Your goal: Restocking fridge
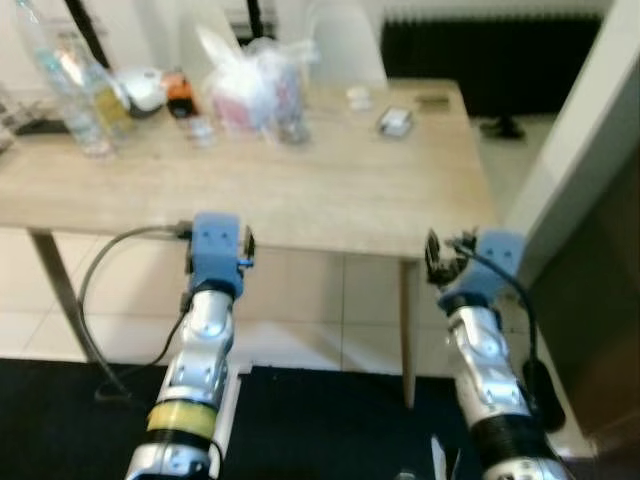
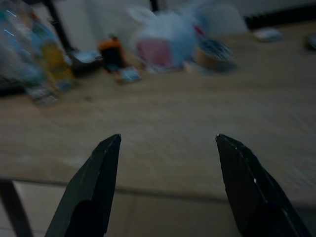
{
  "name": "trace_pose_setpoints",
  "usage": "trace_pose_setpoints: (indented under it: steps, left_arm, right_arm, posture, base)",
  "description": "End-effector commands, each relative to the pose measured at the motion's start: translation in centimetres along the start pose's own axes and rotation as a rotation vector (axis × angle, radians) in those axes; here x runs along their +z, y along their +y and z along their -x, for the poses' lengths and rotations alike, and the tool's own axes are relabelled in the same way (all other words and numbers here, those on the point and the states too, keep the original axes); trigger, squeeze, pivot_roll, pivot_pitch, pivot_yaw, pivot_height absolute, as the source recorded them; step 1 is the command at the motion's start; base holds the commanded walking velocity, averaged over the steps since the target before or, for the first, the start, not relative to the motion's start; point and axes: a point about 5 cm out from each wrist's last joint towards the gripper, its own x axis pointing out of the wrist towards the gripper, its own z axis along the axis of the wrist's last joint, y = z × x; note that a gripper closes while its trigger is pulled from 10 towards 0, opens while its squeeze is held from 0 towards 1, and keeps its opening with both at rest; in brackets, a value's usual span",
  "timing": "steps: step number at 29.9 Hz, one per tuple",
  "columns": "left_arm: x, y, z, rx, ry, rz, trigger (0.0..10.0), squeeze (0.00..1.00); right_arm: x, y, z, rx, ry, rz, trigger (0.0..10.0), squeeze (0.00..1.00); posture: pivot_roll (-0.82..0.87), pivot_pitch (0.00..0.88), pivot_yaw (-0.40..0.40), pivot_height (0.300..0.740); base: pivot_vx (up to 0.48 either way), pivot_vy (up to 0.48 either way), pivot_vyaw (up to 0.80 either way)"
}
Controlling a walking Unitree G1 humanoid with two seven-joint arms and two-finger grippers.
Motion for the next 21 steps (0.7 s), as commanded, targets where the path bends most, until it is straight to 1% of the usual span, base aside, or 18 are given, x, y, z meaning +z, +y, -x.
trace_pose_setpoints:
  steps: [1,4,5,9,12,13,21]
  left_arm:
    - [0.0,1.2,-0.3,0.037,0.000,-0.030,10.0,0.00]
    - [-0.1,1.1,-0.3,0.035,0.003,-0.027,10.0,0.00]
    - [-0.1,0.9,-0.4,0.025,0.008,-0.015,10.0,0.00]
    - [-0.1,0.6,-0.4,0.015,0.013,-0.001,10.0,0.00]
    - [-0.2,0.2,-0.4,0.005,0.024,0.004,10.0,0.00]
    - [-0.3,0.1,-0.4,0.003,0.031,0.007,10.0,0.00]
    - [-0.5,-0.2,-0.4,-0.007,0.054,0.023,10.0,0.00]
  right_arm:
    - [-0.2,1.2,0.2,0.055,0.002,0.008,10.0,0.00]
    - [-0.2,1.3,0.2,0.055,0.007,0.001,10.0,0.00]
    - [-0.5,1.4,0.3,0.048,0.019,-0.015,10.0,0.00]
    - [-0.6,1.4,0.3,0.042,0.025,-0.020,10.0,0.00]
    - [-0.7,1.1,0.4,0.024,0.035,-0.035,10.0,0.00]
    - [-0.7,0.8,0.3,0.014,0.035,-0.030,10.0,0.00]
    - [-0.8,0.6,0.2,0.001,0.043,-0.021,10.0,0.00]
  posture:
    - [0.04,0.000,-0.003,0.740]
    - [0.04,0.000,-0.004,0.740]
    - [0.04,0.000,-0.004,0.740]
    - [0.04,0.000,-0.005,0.740]
    - [0.04,0.000,-0.005,0.740]
    - [0.04,0.000,-0.005,0.740]
    - [0.04,0.000,-0.004,0.740]
  base:
    - [0.000,0.000,0.00]
    - [0.000,0.000,0.00]
    - [0.000,0.000,0.00]
    - [0.000,0.000,0.00]
    - [0.000,0.000,0.00]
    - [0.000,0.000,0.00]
    - [0.000,0.000,0.00]
